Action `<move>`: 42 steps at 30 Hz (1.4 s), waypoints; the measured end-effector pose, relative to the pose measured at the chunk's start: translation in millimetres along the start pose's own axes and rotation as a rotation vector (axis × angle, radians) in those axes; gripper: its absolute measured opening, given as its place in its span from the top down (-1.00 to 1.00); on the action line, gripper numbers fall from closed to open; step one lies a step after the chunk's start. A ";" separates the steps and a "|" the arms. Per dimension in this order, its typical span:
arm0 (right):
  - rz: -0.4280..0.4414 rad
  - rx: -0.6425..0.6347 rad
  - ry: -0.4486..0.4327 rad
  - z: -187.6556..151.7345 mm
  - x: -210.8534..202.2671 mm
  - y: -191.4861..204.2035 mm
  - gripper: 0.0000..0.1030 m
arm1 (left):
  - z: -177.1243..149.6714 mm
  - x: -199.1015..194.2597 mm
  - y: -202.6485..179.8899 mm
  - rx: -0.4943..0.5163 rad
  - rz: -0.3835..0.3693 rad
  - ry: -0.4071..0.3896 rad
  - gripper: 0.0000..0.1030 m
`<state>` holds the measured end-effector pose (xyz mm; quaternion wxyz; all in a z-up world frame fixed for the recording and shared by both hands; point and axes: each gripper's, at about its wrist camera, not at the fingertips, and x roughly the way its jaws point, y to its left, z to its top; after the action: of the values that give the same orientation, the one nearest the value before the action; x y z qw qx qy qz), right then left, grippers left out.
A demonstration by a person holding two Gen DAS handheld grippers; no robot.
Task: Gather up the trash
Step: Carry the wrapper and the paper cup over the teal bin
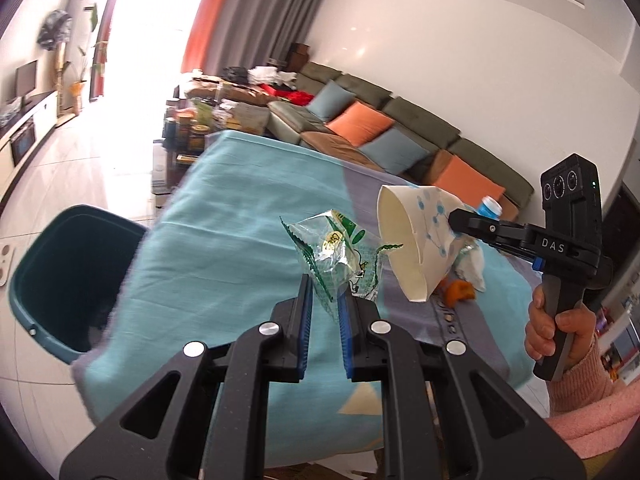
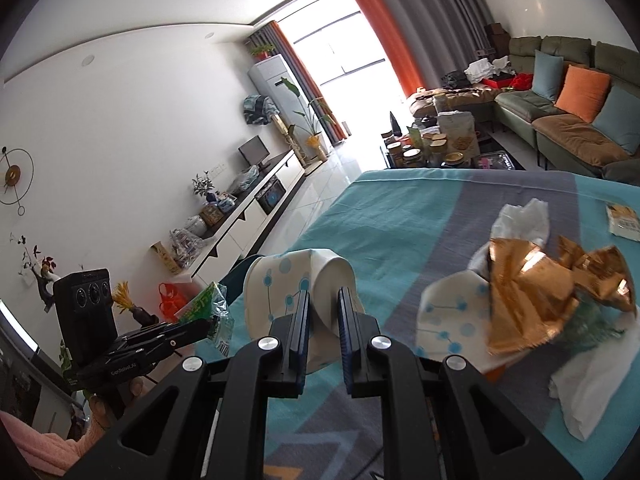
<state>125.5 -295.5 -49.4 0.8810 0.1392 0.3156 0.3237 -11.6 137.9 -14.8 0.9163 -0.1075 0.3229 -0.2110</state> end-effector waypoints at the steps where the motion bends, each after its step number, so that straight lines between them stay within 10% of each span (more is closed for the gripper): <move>1: 0.009 -0.003 0.005 1.7 4.6 2.5 0.76 | 1.2 -1.4 3.2 -0.004 0.009 -0.005 0.75; 42: 0.179 -0.100 0.190 46.1 161.9 94.5 0.76 | 10.6 -52.0 125.3 -0.195 0.349 -0.082 0.75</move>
<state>205.4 -119.8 -47.2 0.8205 0.0915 0.3675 0.4281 -1.7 273.5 -20.0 0.9366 -0.1467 0.3180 -0.0119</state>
